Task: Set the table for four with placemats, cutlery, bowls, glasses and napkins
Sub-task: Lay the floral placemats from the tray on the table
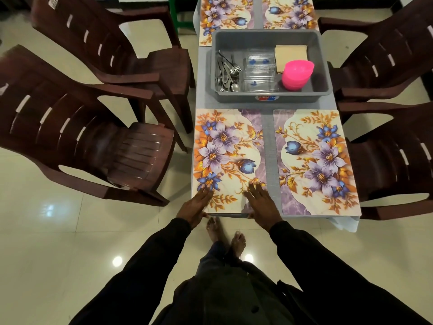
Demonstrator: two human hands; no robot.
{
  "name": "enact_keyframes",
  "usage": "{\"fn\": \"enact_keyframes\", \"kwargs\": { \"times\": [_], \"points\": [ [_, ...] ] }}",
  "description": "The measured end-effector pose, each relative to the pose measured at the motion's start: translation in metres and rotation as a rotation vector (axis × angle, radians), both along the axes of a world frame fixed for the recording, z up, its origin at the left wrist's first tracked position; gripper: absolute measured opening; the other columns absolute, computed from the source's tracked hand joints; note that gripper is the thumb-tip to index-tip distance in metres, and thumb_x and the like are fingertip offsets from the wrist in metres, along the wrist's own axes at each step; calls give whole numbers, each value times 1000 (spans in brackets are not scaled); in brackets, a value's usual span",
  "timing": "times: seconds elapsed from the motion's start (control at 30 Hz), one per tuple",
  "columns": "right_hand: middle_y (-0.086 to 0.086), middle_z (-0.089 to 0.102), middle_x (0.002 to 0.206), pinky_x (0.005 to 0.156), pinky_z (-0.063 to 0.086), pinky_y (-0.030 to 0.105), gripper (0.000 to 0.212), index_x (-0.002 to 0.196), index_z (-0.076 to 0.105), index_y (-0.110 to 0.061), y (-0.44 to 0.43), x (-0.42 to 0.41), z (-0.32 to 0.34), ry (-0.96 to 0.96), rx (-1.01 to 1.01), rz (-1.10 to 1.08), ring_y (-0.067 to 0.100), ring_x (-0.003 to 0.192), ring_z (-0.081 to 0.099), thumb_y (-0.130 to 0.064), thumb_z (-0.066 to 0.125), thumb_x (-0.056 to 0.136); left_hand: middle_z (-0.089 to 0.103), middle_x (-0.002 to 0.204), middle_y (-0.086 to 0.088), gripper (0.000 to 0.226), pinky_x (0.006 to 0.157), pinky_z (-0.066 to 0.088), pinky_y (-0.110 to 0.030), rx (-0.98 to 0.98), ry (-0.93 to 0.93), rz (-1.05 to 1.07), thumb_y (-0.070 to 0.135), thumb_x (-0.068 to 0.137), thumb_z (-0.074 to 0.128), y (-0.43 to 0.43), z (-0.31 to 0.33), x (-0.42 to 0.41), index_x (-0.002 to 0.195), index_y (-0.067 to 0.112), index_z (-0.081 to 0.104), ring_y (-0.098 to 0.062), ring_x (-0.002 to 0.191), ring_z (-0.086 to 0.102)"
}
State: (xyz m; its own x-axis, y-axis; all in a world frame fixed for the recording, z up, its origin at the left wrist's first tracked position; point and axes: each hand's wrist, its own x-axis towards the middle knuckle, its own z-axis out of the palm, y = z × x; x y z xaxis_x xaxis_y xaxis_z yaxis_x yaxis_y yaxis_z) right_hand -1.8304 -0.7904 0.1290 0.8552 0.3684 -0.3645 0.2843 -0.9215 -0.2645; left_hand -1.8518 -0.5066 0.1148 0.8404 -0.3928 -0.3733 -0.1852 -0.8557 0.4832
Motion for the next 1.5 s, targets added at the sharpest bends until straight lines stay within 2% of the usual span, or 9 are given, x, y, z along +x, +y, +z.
{"fn": "enact_keyframes", "kwargs": {
  "times": [0.27,0.4,0.53,0.77,1.03,1.2,1.3,1.37,1.5],
  "points": [
    [18,24,165,119,9,53,80,151,44,-14,3,-3,1,-11,-61,23,42,153,17,-14,83,81,21,168,-3,91,115,40,-41,-13,36,53,16,93,71,-1,1,0,161,27,12,-29,151,30],
    [17,28,164,118,11,53,80,149,46,-15,3,-4,0,7,-68,14,43,152,20,-15,85,79,23,167,-3,93,108,49,-41,-49,55,75,10,91,72,0,0,-2,161,30,14,-32,144,42],
    [16,18,167,121,6,53,85,153,39,-16,2,-3,-1,28,-66,25,41,154,11,-22,84,82,24,167,-4,92,109,46,-40,-48,43,88,7,91,72,-4,5,-2,161,21,14,-32,141,45],
    [17,28,164,120,16,56,84,149,47,-15,-1,0,-1,21,-21,15,42,152,20,-27,89,76,32,163,-11,92,103,50,-45,-33,-7,98,3,86,76,-7,11,-4,159,13,21,-40,129,56],
    [13,18,167,122,6,53,84,153,39,-18,-2,2,-1,30,-40,40,38,155,10,-33,83,83,27,165,-8,95,110,44,-43,-23,3,97,5,87,75,-7,9,-6,160,14,15,-33,144,42],
    [15,22,166,121,17,56,92,154,39,-17,-6,-1,-5,10,-111,77,39,153,12,-39,86,78,20,168,-7,98,113,40,-42,-28,13,89,13,87,77,-9,16,-7,161,14,12,-29,151,29],
    [16,19,167,123,18,56,91,155,34,-16,-6,0,3,39,-56,80,40,154,14,-46,79,83,21,167,-6,88,121,32,-43,-35,27,107,23,91,75,-10,23,-6,160,14,21,-27,154,20],
    [13,28,164,122,25,49,79,153,36,-15,-4,4,16,36,11,31,35,152,25,-45,72,90,31,164,-6,74,121,31,-40,-38,9,151,29,95,70,-12,31,-4,157,14,32,-27,153,26],
    [7,52,150,111,42,38,49,146,48,-14,3,14,39,-18,146,-64,27,136,50,-35,57,102,56,147,-4,47,107,42,-35,-64,-31,253,35,99,63,-10,49,10,143,19,55,-25,133,53]
  ]
}}
